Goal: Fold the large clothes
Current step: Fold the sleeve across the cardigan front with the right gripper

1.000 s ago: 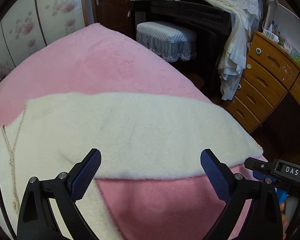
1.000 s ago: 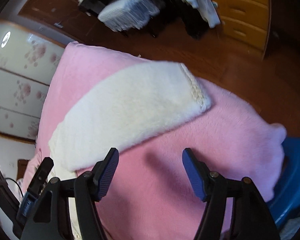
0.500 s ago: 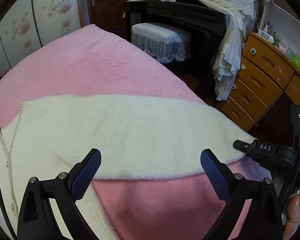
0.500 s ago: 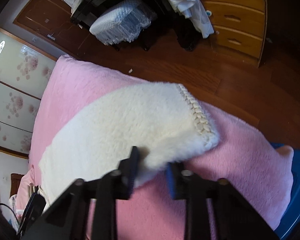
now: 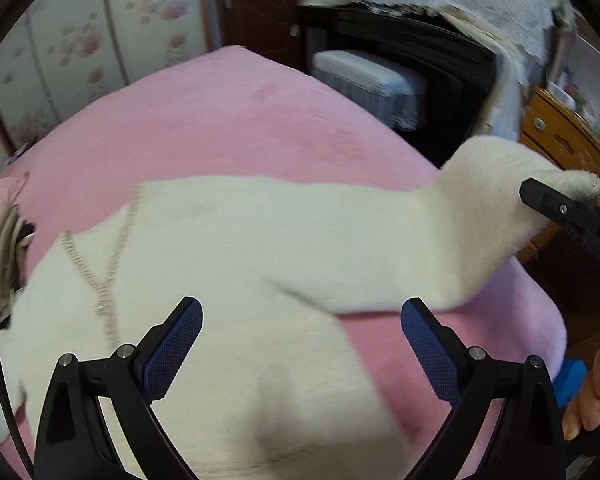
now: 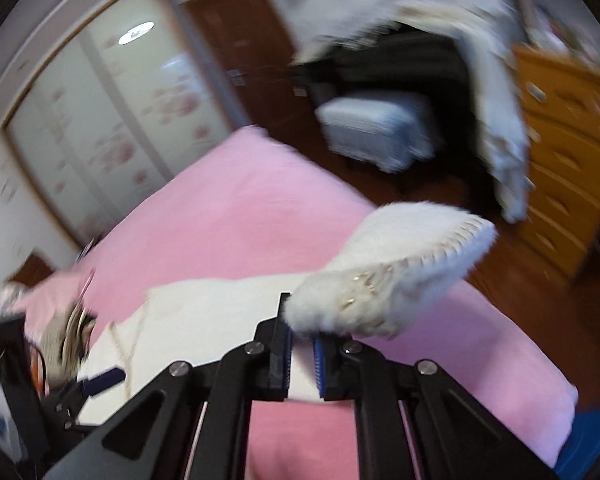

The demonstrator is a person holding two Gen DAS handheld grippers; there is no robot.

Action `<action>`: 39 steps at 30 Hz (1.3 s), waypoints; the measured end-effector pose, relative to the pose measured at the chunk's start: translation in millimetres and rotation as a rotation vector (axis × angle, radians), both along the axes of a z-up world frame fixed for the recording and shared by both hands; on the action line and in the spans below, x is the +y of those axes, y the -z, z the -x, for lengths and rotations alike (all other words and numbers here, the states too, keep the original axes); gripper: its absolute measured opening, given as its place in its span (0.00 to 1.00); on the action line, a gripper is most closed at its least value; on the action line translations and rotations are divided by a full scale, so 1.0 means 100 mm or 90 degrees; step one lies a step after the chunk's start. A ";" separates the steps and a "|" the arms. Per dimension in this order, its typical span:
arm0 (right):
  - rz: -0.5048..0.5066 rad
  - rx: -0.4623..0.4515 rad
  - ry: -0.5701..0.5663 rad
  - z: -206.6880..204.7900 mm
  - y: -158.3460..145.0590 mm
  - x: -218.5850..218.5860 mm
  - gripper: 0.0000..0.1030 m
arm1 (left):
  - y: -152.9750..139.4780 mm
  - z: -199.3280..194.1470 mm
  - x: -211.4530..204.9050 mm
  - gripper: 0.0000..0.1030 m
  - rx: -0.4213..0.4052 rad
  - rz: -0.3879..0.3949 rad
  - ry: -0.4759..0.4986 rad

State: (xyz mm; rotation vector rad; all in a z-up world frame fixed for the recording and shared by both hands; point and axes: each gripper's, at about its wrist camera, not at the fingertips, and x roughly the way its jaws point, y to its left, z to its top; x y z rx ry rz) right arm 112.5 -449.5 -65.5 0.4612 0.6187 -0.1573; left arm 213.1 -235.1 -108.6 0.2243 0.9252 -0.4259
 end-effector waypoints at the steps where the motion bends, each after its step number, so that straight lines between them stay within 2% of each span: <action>1: 0.014 -0.001 -0.026 -0.09 -0.01 0.18 0.09 | -0.01 -0.04 0.17 0.96 0.000 0.002 -0.014; 4: 0.032 0.016 -0.094 -0.34 0.10 0.62 0.09 | 0.01 -0.16 0.67 0.96 0.001 0.003 -0.062; 7: 0.049 0.050 -0.153 -0.57 0.36 1.02 0.08 | 0.14 -0.25 1.06 0.96 0.025 0.014 -0.104; 12: 0.054 0.150 -0.218 -0.88 1.03 1.42 0.13 | 0.40 -0.33 1.33 0.96 0.070 0.024 -0.130; 15: 0.051 0.211 -0.222 -0.99 1.32 1.48 0.18 | 0.56 -0.31 1.25 0.96 0.093 0.036 -0.117; 17: 0.046 0.211 -0.219 -0.96 1.35 1.47 0.19 | 0.65 -0.32 1.15 0.96 0.112 0.053 -0.105; 19: 0.027 0.199 -0.225 -0.88 1.29 1.42 0.26 | 0.72 -0.34 1.14 0.96 0.135 0.078 -0.092; 23: 0.028 0.179 -0.232 -0.69 1.17 1.37 0.37 | 0.83 -0.41 1.05 0.95 0.198 0.155 -0.066; 25: 0.045 0.176 -0.230 -0.64 1.10 1.37 0.38 | 0.89 -0.46 1.00 0.88 0.228 0.202 -0.054; 27: 0.056 0.173 -0.231 -0.53 1.06 1.32 0.38 | 0.96 -0.50 0.92 0.85 0.257 0.236 -0.050; 29: 0.061 0.170 -0.225 -0.42 1.05 1.27 0.38 | 1.04 -0.55 0.83 0.84 0.282 0.250 -0.055; 32: 0.049 0.171 -0.215 -0.30 1.05 1.17 0.38 | 1.15 -0.60 0.70 0.72 0.303 0.253 -0.058; 35: 0.037 0.174 -0.204 -0.17 1.08 1.05 0.38 | 1.23 -0.63 0.55 0.47 0.316 0.247 -0.065; 38: 0.041 0.182 -0.194 -0.12 1.12 0.99 0.38 | 1.29 -0.68 0.46 0.34 0.316 0.233 -0.080; 39: 0.043 0.185 -0.190 -0.11 1.14 0.97 0.38 | 1.29 -0.66 0.43 0.19 0.314 0.225 -0.079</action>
